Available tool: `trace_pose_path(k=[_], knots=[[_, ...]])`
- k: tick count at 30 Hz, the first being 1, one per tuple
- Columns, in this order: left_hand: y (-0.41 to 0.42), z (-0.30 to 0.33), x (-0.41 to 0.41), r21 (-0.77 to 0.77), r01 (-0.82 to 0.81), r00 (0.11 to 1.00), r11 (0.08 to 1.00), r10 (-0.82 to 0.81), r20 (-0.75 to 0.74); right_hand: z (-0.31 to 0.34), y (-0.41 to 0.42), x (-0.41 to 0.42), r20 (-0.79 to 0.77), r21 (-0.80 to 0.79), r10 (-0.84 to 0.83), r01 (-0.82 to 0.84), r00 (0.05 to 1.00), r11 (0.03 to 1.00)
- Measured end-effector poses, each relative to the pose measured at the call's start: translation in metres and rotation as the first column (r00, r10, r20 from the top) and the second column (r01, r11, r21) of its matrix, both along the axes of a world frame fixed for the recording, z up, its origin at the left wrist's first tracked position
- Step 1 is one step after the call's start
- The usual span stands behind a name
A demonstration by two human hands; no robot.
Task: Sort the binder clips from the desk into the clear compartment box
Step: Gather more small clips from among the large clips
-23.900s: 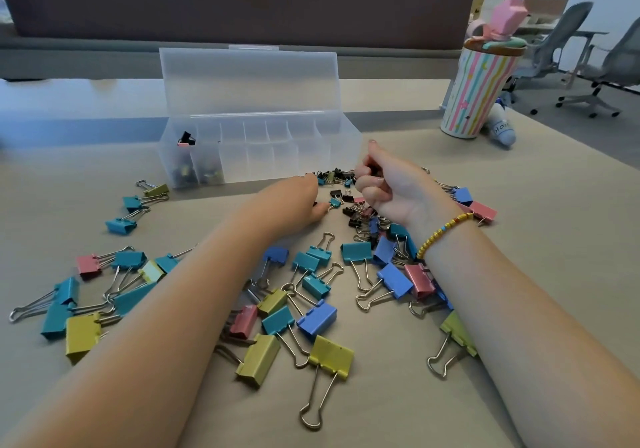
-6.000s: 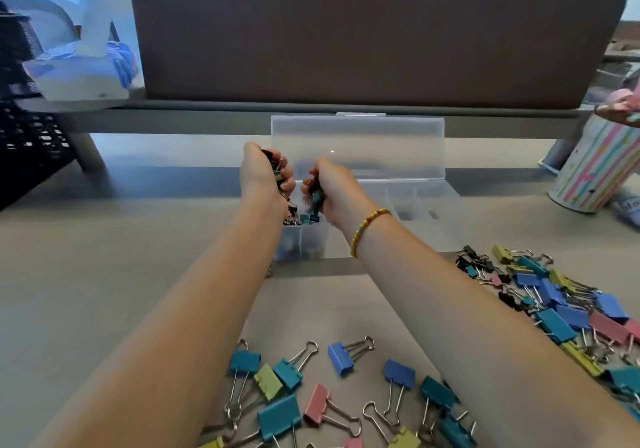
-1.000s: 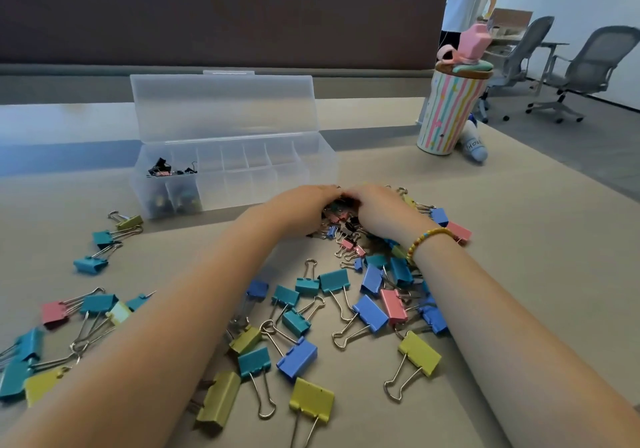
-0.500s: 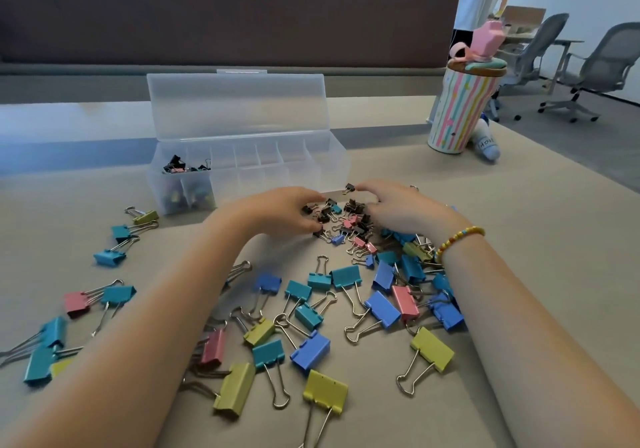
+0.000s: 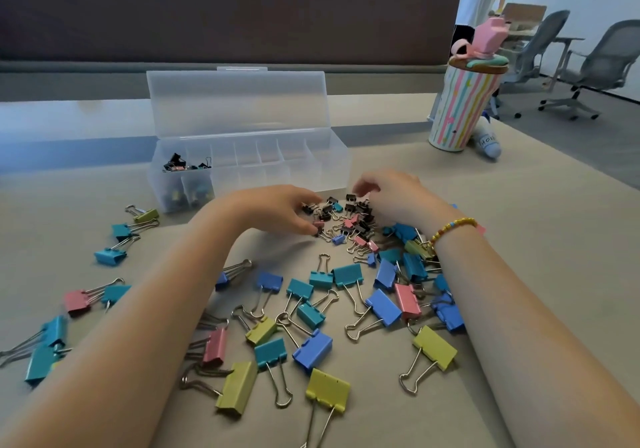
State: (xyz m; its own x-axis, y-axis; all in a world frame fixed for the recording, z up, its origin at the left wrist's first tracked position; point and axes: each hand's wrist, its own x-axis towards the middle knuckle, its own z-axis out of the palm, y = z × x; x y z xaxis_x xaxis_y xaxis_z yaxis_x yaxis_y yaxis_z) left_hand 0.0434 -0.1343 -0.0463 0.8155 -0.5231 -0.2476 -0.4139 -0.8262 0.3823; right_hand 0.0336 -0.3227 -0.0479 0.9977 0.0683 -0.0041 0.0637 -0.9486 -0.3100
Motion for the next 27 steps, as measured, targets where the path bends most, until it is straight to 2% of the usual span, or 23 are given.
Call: trace_pose_path(k=[2,5,7,10,17,27], knots=[[0.002,0.001,0.001,0.019,-0.004,1.0,1.0,0.004,-0.006,0.0,-0.002,-0.001,-0.024,0.036,0.031,-0.03,0.999,0.999],[0.001,-0.001,0.002,0.004,-0.019,1.0,1.0,0.019,-0.02,0.001,-0.008,-0.007,-0.183,0.055,0.155,-0.147,0.971,0.988],[-0.005,-0.005,0.002,0.038,-0.005,1.0,0.999,0.004,0.011,0.0,-0.008,-0.011,-0.243,-0.028,0.179,-0.192,0.953,0.981],[-0.013,-0.012,0.001,0.044,-0.013,0.997,0.999,0.01,0.077,-0.004,-0.002,-0.01,-0.224,-0.16,0.175,-0.213,0.959,0.964],[-0.013,-0.017,0.006,-0.074,-0.026,0.99,0.997,0.037,0.14,-0.013,0.011,-0.006,-0.156,-0.115,0.199,-0.218,0.967,0.969],[-0.012,-0.024,0.01,-0.116,-0.035,0.98,0.993,0.057,0.193,-0.015,0.019,-0.008,-0.088,-0.037,0.197,-0.201,0.976,0.979]])
